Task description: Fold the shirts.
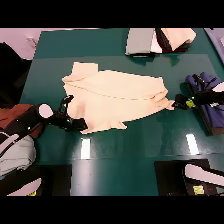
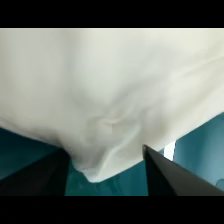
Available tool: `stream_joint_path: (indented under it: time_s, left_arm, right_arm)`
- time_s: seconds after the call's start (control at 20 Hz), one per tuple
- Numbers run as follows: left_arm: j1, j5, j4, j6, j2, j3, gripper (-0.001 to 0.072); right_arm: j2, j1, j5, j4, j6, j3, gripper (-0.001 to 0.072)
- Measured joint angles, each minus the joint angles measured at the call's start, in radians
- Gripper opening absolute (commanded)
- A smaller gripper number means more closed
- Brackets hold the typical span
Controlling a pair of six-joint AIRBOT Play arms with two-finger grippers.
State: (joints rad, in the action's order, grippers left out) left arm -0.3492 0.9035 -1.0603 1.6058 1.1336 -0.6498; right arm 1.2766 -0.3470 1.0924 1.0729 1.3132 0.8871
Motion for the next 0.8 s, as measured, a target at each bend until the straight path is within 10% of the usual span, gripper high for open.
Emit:
stream_joint_path:
  time_s: [0.05, 0.15, 0.8]
  left_arm:
    - [-0.009, -0.021, 0.000, 0.015, 0.000, 0.002, 0.0465]
    - [-0.019, -0.048, -0.020, 0.037, 0.005, -0.005, 0.0035]
    - [0.139, 0.031, -0.317, 0.059, -0.301, -0.884, 0.0023]
  right_arm:
    - [-0.001, 0.000, 0.008, 0.000, 0.000, 0.000, 0.0017]
    - [-0.008, 0.000, 0.023, -0.002, -0.001, 0.000, 0.0017]
    - [-0.415, 0.000, 0.005, -0.175, -0.006, 0.452, 0.0017]
